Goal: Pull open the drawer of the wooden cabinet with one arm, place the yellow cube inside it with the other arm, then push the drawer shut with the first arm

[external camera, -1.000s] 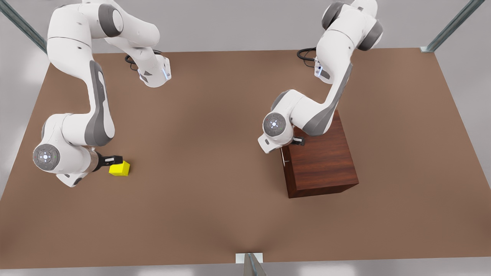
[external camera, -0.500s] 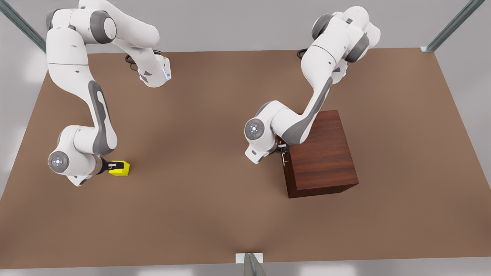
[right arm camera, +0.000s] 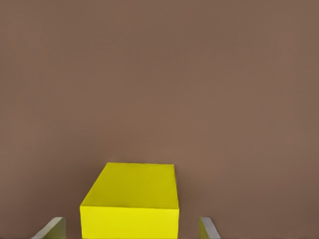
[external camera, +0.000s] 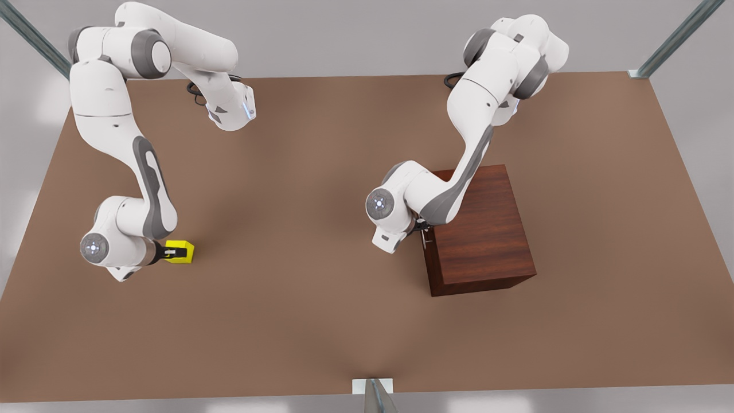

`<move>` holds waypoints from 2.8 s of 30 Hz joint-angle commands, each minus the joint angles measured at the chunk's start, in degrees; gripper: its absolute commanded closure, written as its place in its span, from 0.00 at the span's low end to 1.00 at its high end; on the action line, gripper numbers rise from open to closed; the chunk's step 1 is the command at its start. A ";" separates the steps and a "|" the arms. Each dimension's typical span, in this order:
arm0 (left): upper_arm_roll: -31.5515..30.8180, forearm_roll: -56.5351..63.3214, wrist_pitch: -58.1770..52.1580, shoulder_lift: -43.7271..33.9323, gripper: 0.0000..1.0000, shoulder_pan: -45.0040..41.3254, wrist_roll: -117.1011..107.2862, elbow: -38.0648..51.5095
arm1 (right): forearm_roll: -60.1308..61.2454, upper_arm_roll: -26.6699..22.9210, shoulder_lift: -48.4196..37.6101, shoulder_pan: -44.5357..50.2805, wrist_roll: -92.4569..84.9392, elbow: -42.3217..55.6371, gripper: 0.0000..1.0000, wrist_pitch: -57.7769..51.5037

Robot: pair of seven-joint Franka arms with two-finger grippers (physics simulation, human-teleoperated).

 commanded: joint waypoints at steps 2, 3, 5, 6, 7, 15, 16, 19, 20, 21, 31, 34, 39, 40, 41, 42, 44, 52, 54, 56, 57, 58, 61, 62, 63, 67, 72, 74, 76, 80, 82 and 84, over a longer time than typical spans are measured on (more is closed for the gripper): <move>-0.09 -0.14 -0.33 -0.04 0.00 -0.12 -7.09 0.01 | 0.14 0.01 1.16 -0.06 -0.33 -0.04 0.00 1.56; -0.18 -0.14 -0.33 -0.04 0.00 -0.21 -7.18 0.18 | 0.14 0.01 1.42 -0.06 -0.33 -0.30 0.00 1.91; -0.27 -0.14 0.02 0.39 0.00 -0.91 -7.53 0.53 | 0.14 -0.07 2.04 -0.06 -0.33 -0.48 0.00 2.53; -0.27 -0.14 0.19 0.66 0.00 -1.00 -7.53 0.71 | 0.14 0.01 1.95 -0.06 -0.33 -1.27 0.00 3.40; -0.27 -0.14 0.19 1.45 0.00 -1.09 -7.53 1.85 | 0.14 0.01 1.86 -0.32 -0.33 -2.41 0.00 5.07; -0.27 -0.40 -0.34 3.03 0.00 -3.20 -8.23 5.37 | 0.05 0.01 2.13 -0.32 -0.33 -2.94 0.43 6.04; -0.27 -0.40 -0.33 3.03 0.00 -3.55 -8.76 5.37 | 0.05 0.01 2.04 -0.32 -0.33 -2.85 0.49 5.69; -0.18 -0.40 -0.33 3.21 0.00 -4.52 -8.85 5.81 | 0.14 0.10 1.86 -0.32 -0.42 -1.45 0.53 3.93; -0.18 -0.40 -0.25 3.38 0.00 -4.69 -8.85 6.25 | 0.93 0.10 1.95 -0.32 -0.77 -0.92 0.54 3.14; -0.18 -0.40 -0.16 3.38 0.00 -4.69 -8.85 6.25 | 1.02 0.19 2.04 -0.32 -0.77 0.14 0.56 1.56; 0.00 -0.31 0.37 5.93 0.00 -5.13 -8.94 10.91 | 1.02 2.47 1.77 1.43 0.10 4.44 0.57 -3.10; 0.00 -0.31 0.89 6.11 0.00 -5.13 -8.85 11.17 | 1.02 2.47 1.86 3.45 0.37 5.59 0.57 -4.07; -0.18 -0.23 1.77 6.11 0.00 -5.22 -6.21 11.17 | 2.16 2.56 1.86 5.92 0.37 5.94 0.57 -5.03; -0.18 -0.23 2.21 6.11 0.00 -5.39 -6.30 11.17 | 2.25 2.47 1.77 6.18 0.37 5.94 0.57 -5.12; 0.08 -0.23 3.00 6.28 0.00 -5.83 -6.39 11.26 | 2.25 2.56 1.69 6.53 0.37 5.94 0.57 -5.29; 0.08 -0.23 3.00 6.63 0.00 -5.83 -6.48 11.87 | 2.25 2.74 1.69 6.88 0.37 5.94 0.57 -5.74; 0.08 -0.23 4.06 6.99 0.00 -6.01 -6.65 12.31 | 3.04 4.58 1.69 6.88 0.37 5.94 0.57 -6.00; 0.08 -0.23 4.59 7.51 0.00 -6.98 -6.83 13.54 | 6.03 4.67 1.69 10.31 0.46 6.82 0.57 -7.41; 0.08 -0.23 4.50 7.43 0.00 -7.15 -6.83 13.54 | 6.03 4.67 1.77 11.19 0.37 7.78 0.57 -7.58; 0.17 -0.23 4.59 7.51 0.00 -7.94 -6.91 13.72 | 7.17 4.67 1.86 12.24 0.28 8.05 0.57 -7.76; 0.61 -0.23 4.59 7.51 0.00 -8.12 -6.83 14.51 | 7.08 4.84 1.95 12.24 0.28 8.13 0.57 -7.76; 0.70 -0.23 4.59 7.60 0.00 -8.38 -6.91 14.77 | 7.17 5.11 2.04 12.51 0.28 8.49 0.57 -7.76; 0.61 -0.31 3.71 7.34 0.00 -8.47 -6.65 14.86 | 7.52 6.08 2.12 12.68 0.20 9.27 0.57 -7.76; 0.61 -0.40 -2.33 4.02 0.00 -7.95 -6.65 14.95 | 7.70 6.25 2.13 12.77 0.11 9.54 0.57 -7.76; 0.52 -2.24 -12.71 -2.76 0.00 -6.28 -6.48 15.83 | 7.79 6.78 2.04 12.86 -0.16 9.80 0.57 -7.76; 0.35 -8.58 -36.01 -17.00 0.00 8.04 13.19 15.92 | 7.70 12.67 2.21 14.79 -4.46 16.13 0.57 -11.27; -3.61 -8.93 -18.35 -31.77 0.00 27.65 52.68 -7.46 | 7.52 13.99 7.84 28.06 -19.84 32.39 0.57 -11.27; -3.61 -7.96 -19.94 -32.65 0.00 25.28 50.48 -8.25 | 6.38 13.20 7.66 33.42 -24.94 35.82 0.57 -10.75; -3.26 -8.40 -20.02 -32.56 0.00 27.12 50.57 -8.16 | 3.22 13.37 7.40 35.53 -26.61 36.61 0.57 -9.08; -3.26 -8.49 -20.11 -32.83 0.00 26.86 50.39 -9.31 | 3.39 13.99 7.49 39.22 -35.84 37.49 0.57 -7.85; -3.26 -8.49 -20.11 -32.83 0.00 26.86 50.39 -9.22 | 3.30 13.90 7.57 41.95 -37.94 38.28 0.57 -7.76; -3.26 -8.49 -20.11 -33.00 0.00 27.04 50.48 -9.22 | 3.30 13.72 8.01 44.23 -38.74 39.16 0.58 -6.36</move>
